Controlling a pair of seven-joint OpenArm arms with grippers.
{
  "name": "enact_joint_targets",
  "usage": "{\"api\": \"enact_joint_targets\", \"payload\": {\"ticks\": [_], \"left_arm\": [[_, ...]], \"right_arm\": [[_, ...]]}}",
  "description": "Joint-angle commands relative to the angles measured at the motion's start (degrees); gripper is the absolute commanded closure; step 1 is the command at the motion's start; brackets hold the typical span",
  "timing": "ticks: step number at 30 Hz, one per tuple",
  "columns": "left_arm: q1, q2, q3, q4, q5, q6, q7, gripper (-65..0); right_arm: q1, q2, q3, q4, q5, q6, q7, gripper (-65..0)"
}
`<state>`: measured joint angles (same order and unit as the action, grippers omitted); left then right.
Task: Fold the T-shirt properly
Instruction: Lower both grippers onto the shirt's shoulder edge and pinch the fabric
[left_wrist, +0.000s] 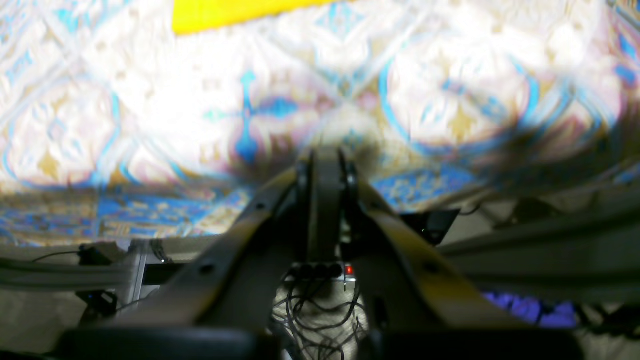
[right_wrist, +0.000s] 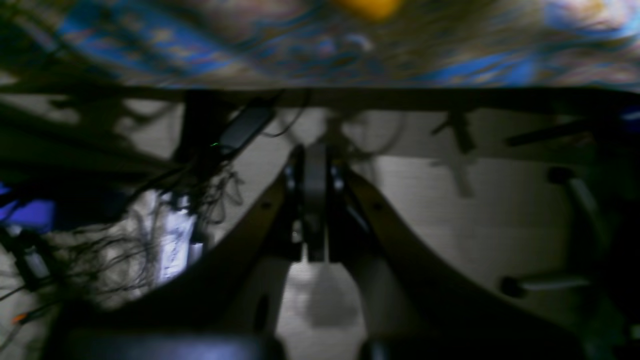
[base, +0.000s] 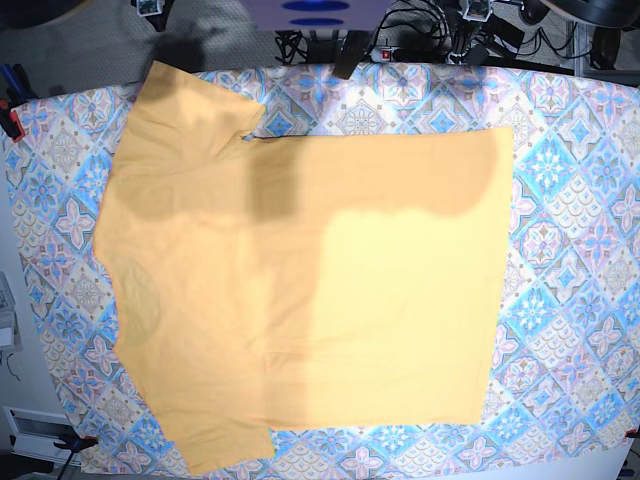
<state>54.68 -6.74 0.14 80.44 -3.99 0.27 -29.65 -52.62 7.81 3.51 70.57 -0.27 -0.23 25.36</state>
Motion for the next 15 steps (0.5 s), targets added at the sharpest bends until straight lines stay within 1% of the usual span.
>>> {"api": "enact_joint_targets", "payload": {"ticks": [1, 4, 8, 12, 14, 15], "left_arm": [[1.1, -0.5, -0.2, 2.5, -0.3, 0.2, -0.5, 0.0], [1.1, -0.9, 0.1, 6.9, -0.5, 0.2, 2.6, 0.0], [1.1, -0.7, 0.1, 12.9, -0.5, 0.2, 6.9, 0.0], [1.0, -0.5, 0.2, 18.8, -0.6, 0.2, 11.7, 0.0], [0.8, -0.5, 0.2, 20.8, -2.8, 0.2, 14.0, 0.0], [0.8, -0.5, 0.2, 21.7, -4.9, 0.2, 15.3, 0.0]], "right_arm": [[-1.7, 0.3, 0.8, 1.5, 0.0, 0.1, 1.3, 0.0], [-2.0, 0.3, 1.9, 4.1, 0.0, 0.1, 0.9, 0.0], [-2.7, 0.3, 2.0, 8.4, 0.0, 0.1, -2.6, 0.0], [-2.7, 0.3, 2.0, 12.5, 0.0, 0.1, -4.7, 0.0], [-2.7, 0.3, 2.0, 13.9, 0.0, 0.1, -6.0, 0.0], [-2.7, 0.3, 2.0, 14.5, 0.0, 0.1, -6.9, 0.0]]}}
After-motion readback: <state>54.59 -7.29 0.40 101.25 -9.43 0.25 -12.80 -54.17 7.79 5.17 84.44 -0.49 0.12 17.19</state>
